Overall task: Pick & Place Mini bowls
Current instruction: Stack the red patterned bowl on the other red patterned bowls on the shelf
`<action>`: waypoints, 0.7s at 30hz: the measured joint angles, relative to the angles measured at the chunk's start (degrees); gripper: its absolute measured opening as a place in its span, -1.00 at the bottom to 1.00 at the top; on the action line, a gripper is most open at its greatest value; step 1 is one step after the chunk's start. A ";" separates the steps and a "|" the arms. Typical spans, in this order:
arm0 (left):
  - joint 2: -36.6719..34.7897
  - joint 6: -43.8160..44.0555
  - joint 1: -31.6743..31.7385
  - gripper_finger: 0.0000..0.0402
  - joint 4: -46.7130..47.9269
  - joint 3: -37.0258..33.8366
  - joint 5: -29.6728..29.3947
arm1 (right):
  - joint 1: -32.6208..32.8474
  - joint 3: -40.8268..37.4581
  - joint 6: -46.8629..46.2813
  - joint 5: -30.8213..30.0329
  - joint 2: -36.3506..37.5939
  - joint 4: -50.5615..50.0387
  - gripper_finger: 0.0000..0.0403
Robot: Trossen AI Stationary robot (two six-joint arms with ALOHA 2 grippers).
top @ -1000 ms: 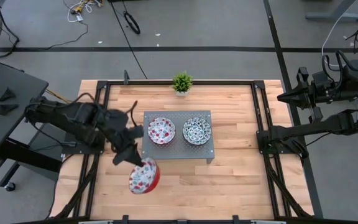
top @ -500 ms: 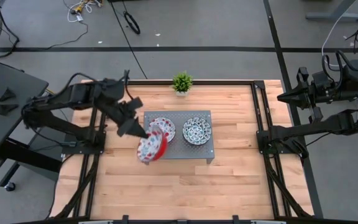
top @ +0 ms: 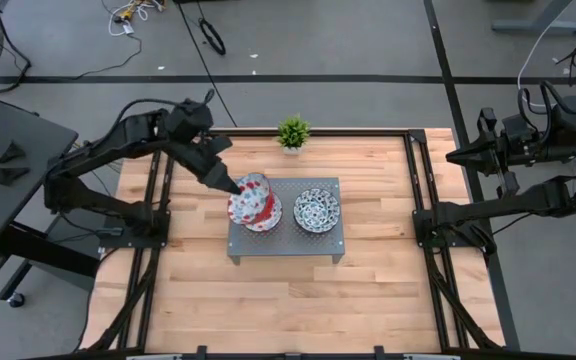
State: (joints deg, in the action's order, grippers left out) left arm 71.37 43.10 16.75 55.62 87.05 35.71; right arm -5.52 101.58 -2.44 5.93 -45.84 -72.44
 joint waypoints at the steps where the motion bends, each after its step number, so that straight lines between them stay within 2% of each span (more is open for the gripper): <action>1: 0.31 -0.39 0.57 -0.93 0.46 0.02 0.19 | -0.02 0.00 0.00 -0.01 0.00 -0.02 -0.85; 4: 1.42 -1.65 2.21 -0.93 3.39 0.02 0.16 | -0.01 -0.01 0.00 -0.02 0.00 -0.01 -0.85; 13: 6.54 -1.55 5.06 -0.93 3.94 0.02 -0.79 | 0.00 0.00 0.00 -0.02 0.00 -0.01 -0.85; 21: 9.92 -3.56 4.74 -0.93 8.76 0.02 -1.38 | -0.02 -0.01 0.00 0.00 0.00 -0.01 -0.85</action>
State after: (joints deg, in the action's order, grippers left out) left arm 81.29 39.54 21.48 64.37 87.07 34.32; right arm -5.54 101.57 -2.44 5.93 -45.84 -72.45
